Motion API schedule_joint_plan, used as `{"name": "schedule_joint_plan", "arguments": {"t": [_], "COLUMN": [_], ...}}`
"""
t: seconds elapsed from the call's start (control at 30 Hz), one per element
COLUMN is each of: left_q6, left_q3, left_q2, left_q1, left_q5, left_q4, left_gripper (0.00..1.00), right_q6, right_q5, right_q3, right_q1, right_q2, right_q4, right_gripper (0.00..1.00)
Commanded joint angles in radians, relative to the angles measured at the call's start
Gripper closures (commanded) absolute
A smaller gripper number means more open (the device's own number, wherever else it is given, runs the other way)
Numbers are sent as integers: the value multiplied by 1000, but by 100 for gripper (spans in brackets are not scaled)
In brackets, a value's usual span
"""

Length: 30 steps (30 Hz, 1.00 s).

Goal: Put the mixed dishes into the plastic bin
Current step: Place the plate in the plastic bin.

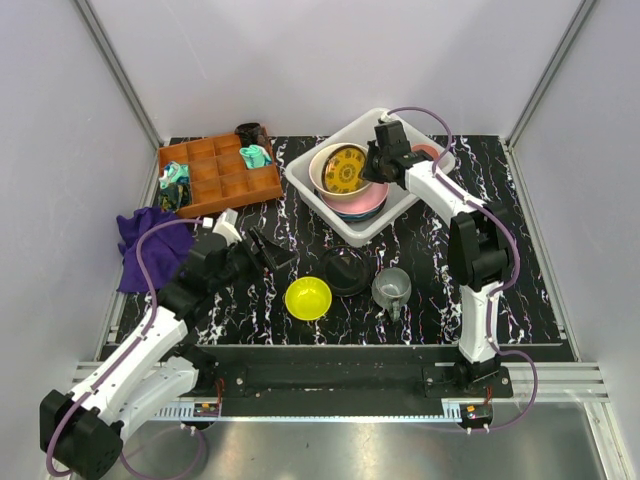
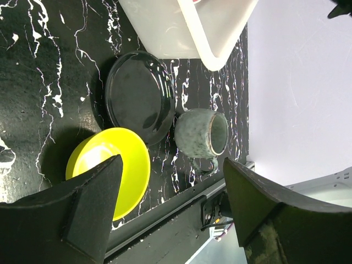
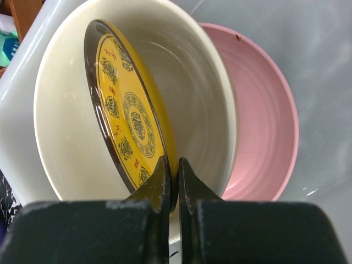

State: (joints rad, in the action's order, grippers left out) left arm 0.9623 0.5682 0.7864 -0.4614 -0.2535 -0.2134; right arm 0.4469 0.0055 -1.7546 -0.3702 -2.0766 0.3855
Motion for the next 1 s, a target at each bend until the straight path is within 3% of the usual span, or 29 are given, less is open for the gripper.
{"name": "schedule_joint_plan", "arguments": {"t": [0.0, 0.03, 0.17, 0.47, 0.97], "left_q6": [3, 3, 3, 12, 15], "left_q3": [-10, -10, -8, -19, -16], "left_q2": [-21, -19, -15, -7, -12], "left_q1": [-2, -2, 0, 0, 0], "left_q5": [-15, -15, -15, -23, -20], "left_q4": [49, 51, 52, 69, 60], "left_gripper": [23, 23, 23, 23, 23], "right_q6": [-20, -20, -20, -28, -37], "right_q5": [7, 8, 7, -1, 34], "right_q3": [-52, -52, -52, -51, -25], "right_q1": [4, 4, 2, 4, 4], "right_q2": [-8, -11, -5, 23, 84], "right_q4": [27, 26, 26, 26, 24], "right_gripper": [95, 89, 80, 74, 36]}}
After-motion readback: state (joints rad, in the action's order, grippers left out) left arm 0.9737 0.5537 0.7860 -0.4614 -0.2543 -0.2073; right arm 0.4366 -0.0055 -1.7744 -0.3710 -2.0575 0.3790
